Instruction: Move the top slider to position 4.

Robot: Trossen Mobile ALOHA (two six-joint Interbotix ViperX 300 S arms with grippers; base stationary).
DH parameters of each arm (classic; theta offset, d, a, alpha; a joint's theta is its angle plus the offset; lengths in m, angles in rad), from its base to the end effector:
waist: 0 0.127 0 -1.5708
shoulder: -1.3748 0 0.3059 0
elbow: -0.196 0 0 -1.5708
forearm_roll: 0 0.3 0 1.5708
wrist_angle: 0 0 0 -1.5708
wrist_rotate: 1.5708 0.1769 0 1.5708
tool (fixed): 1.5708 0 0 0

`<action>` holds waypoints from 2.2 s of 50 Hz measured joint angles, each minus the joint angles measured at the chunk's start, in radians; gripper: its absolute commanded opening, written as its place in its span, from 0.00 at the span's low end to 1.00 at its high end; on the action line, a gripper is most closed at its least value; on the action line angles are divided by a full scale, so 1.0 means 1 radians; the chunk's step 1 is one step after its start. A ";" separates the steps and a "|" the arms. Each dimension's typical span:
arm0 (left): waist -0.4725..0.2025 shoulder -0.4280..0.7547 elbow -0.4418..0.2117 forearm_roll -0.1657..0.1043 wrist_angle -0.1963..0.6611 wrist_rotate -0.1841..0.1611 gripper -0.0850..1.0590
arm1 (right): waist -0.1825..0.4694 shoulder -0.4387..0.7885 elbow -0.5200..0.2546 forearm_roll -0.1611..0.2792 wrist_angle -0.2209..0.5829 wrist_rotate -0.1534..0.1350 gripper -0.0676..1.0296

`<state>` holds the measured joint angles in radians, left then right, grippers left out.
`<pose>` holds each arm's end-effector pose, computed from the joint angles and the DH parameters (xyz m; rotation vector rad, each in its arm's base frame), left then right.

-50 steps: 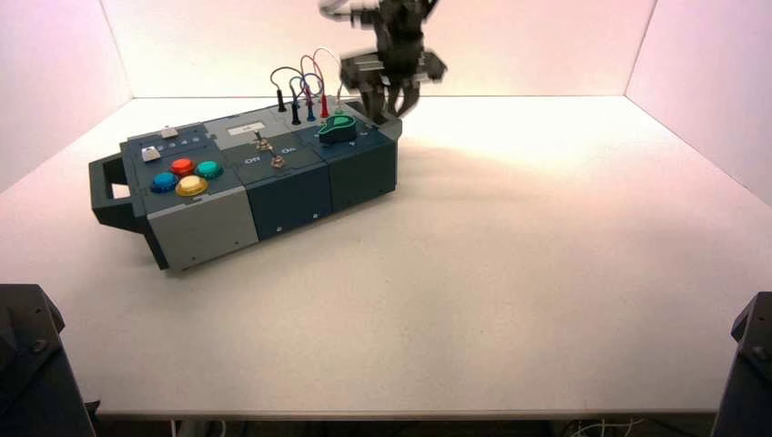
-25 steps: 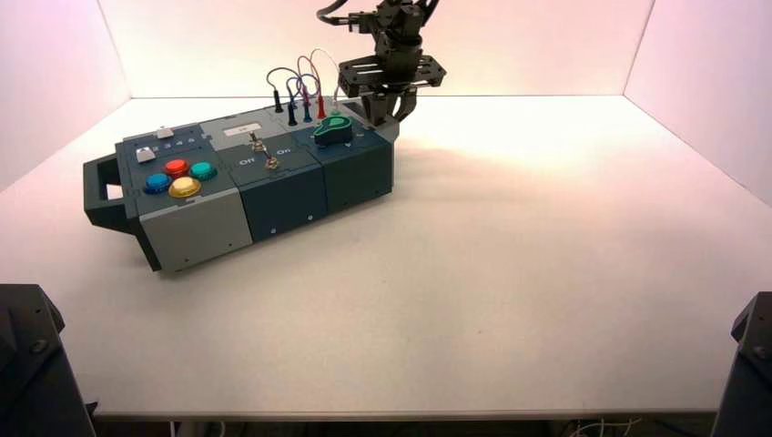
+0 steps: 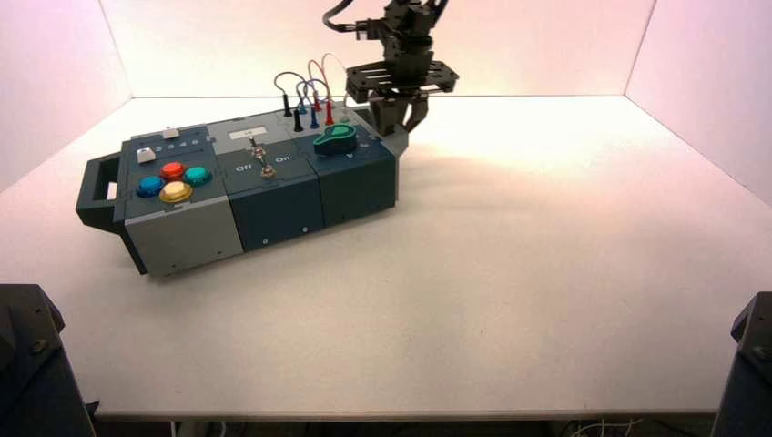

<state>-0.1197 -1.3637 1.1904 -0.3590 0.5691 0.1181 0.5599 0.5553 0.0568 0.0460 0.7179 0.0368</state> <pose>0.1710 -0.0543 0.2365 -0.1975 0.3954 -0.2713 0.4179 0.2683 0.0065 -0.2929 1.3139 0.4520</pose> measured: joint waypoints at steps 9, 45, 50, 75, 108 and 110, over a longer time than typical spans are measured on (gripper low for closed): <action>0.000 0.002 0.000 0.000 0.000 0.000 0.05 | -0.034 -0.071 0.126 0.000 -0.040 0.002 0.04; 0.002 0.002 0.000 0.000 0.000 0.000 0.05 | -0.224 -0.270 0.466 -0.026 -0.129 -0.005 0.04; 0.002 0.002 0.000 0.000 0.000 0.000 0.05 | -0.261 -0.287 0.494 -0.029 -0.135 -0.011 0.04; 0.002 0.002 0.000 0.000 0.000 0.000 0.05 | -0.368 -0.287 0.499 -0.037 -0.133 -0.021 0.04; 0.002 0.002 -0.002 0.000 -0.003 0.002 0.05 | -0.364 -0.224 0.436 -0.032 -0.103 -0.026 0.28; 0.002 0.002 0.000 0.000 -0.003 0.000 0.05 | -0.364 -0.230 0.436 -0.029 -0.098 -0.023 0.28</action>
<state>-0.1181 -1.3622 1.1904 -0.3590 0.5660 0.1181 0.1963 0.3252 0.4924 0.0169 0.6197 0.0138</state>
